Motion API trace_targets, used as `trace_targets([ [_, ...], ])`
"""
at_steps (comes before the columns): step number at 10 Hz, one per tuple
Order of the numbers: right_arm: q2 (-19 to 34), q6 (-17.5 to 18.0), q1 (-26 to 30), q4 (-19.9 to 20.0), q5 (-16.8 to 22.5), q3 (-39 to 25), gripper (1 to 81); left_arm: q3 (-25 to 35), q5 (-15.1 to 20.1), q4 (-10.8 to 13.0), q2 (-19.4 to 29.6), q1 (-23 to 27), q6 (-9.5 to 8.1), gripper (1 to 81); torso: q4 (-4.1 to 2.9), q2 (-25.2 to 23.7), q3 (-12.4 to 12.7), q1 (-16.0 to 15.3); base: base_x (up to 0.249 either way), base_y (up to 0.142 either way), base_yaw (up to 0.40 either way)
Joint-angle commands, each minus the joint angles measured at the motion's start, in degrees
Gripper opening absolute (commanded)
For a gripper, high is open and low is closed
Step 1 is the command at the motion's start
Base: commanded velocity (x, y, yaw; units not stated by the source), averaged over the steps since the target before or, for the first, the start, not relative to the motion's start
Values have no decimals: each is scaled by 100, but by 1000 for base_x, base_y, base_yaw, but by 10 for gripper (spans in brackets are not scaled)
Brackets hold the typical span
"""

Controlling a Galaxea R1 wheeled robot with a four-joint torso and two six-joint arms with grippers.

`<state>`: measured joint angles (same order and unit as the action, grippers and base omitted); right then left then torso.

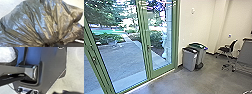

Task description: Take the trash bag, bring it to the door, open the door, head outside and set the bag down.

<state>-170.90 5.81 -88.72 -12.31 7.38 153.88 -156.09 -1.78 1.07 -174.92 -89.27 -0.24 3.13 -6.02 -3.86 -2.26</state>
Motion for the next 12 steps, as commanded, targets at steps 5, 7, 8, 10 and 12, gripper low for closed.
trace_targets([
  [5, -8, -10, 237, -52, 344, 167, 811, 26, 310, 51, -61, 221, 24, 10, 0, 0, 0, 4, 154, 0, 0],
  [7, -17, -10, 227, -52, 344, 167, 811, 17, 310, 51, -52, 221, 24, 10, 0, 0, 0, 6, 154, 0, 0],
  [8, -26, -10, 210, -52, 344, 167, 811, 17, 301, 51, -43, 221, 24, 10, 0, 0, 0, 6, 154, 0, 0],
  [10, -26, -1, 140, -43, 326, 150, 811, 26, 214, 42, -26, 212, 24, 10, 0, 0, 0, 6, 154, 0, 0],
  [12, -43, -1, -18, -43, -24, 158, 811, 43, -102, 42, 9, 168, 24, 10, 0, 0, 0, 6, 148, 0, 0],
])
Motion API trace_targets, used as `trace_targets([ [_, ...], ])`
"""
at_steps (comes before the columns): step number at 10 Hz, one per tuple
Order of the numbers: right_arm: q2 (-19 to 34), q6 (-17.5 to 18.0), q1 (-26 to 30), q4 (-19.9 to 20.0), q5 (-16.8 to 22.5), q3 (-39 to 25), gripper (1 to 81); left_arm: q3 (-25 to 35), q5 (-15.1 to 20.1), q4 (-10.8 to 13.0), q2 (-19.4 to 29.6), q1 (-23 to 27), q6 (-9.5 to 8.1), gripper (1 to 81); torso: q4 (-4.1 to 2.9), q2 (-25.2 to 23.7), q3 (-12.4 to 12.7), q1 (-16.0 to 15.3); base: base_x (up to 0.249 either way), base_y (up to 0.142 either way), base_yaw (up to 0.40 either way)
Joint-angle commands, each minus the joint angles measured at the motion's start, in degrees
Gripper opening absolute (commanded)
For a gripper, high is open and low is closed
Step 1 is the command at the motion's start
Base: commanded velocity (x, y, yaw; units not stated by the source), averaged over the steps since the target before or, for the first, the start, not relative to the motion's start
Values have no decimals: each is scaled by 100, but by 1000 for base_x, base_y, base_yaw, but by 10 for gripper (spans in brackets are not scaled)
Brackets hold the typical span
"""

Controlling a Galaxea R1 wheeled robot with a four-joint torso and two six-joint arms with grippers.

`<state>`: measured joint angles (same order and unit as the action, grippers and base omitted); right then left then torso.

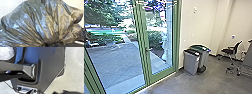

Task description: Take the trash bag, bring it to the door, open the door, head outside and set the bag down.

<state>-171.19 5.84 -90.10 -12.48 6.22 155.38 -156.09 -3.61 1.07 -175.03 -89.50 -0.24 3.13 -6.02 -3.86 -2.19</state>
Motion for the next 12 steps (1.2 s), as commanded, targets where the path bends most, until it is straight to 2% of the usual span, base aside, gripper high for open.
trace_targets([
  [1, -31, 5, 110, -9, -24, 17, 811, 52, 53, 50, 21, 192, 24, 10, 0, 0, 0, 0, 148, 0, 0],
  [12, -128, 14, 163, -9, 20, 26, 811, 52, 80, 60, 21, 227, 24, 10, 0, 0, 0, 0, 148, 0, 0],
])
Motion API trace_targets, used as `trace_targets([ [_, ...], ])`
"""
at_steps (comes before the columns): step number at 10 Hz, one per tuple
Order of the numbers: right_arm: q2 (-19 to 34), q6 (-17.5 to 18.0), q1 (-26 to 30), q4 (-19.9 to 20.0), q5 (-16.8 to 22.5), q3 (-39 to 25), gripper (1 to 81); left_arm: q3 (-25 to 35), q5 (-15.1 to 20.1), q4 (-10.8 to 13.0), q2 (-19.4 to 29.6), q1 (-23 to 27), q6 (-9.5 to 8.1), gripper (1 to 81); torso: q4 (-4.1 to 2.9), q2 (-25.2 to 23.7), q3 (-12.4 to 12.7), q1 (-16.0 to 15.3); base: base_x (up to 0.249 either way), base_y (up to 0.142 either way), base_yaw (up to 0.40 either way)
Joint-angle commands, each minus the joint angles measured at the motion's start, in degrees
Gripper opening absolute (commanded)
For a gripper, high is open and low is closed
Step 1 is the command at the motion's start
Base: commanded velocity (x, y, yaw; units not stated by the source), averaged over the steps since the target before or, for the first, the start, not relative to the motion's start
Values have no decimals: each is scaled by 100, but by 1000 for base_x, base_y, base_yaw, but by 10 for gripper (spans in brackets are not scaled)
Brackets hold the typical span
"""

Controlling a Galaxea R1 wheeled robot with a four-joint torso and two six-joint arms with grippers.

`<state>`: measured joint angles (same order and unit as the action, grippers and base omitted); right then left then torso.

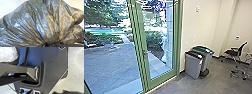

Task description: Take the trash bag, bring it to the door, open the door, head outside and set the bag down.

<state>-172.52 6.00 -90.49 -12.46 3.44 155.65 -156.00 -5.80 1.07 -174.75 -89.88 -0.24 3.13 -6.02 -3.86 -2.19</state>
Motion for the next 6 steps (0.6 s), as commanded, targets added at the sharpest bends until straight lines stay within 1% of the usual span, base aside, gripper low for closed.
trace_targets([
  [1, 5, -2, 193, -2, 271, 17, 811, 52, 299, 60, -16, 256, 24, 10, 0, 0, 0, 0, 149, 0, 0],
  [6, -74, -2, 96, -2, 245, 35, 811, 43, 317, 60, 28, 265, 24, 10, 0, 0, 0, 0, 149, 0, 0],
])
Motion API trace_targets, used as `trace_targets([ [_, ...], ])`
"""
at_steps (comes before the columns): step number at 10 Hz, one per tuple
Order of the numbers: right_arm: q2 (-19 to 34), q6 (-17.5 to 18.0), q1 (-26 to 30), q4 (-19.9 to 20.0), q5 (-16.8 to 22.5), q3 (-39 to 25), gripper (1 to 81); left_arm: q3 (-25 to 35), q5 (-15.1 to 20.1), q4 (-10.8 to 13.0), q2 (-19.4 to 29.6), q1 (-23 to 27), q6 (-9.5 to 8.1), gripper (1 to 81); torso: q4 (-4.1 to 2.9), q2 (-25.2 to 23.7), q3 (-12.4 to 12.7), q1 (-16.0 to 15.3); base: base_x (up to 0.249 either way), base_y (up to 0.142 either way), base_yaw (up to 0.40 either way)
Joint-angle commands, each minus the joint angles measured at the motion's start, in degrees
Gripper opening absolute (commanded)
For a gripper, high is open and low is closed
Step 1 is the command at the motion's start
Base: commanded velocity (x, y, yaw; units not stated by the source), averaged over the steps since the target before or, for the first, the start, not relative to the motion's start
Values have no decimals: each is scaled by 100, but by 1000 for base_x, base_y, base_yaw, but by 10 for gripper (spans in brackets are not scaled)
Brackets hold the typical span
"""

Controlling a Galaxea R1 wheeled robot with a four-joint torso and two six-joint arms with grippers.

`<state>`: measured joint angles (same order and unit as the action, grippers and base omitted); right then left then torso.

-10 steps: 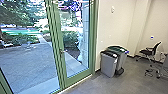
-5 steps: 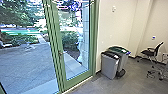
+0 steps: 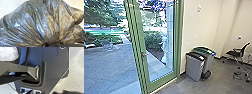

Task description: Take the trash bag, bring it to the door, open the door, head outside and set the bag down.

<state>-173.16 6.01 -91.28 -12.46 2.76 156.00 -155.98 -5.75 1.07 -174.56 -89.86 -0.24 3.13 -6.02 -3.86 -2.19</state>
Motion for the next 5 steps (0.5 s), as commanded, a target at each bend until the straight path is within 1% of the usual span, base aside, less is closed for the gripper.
trace_targets([
  [1, 6, -3, 167, 6, 313, 25, 811, 41, 321, 68, 8, 262, 24, 10, 0, 0, 0, 0, 149, 0, 0],
  [5, -11, -3, 141, -11, 313, 43, 811, 32, 338, 69, 17, 262, 24, 10, 0, 0, 0, 0, 149, 0, 0],
])
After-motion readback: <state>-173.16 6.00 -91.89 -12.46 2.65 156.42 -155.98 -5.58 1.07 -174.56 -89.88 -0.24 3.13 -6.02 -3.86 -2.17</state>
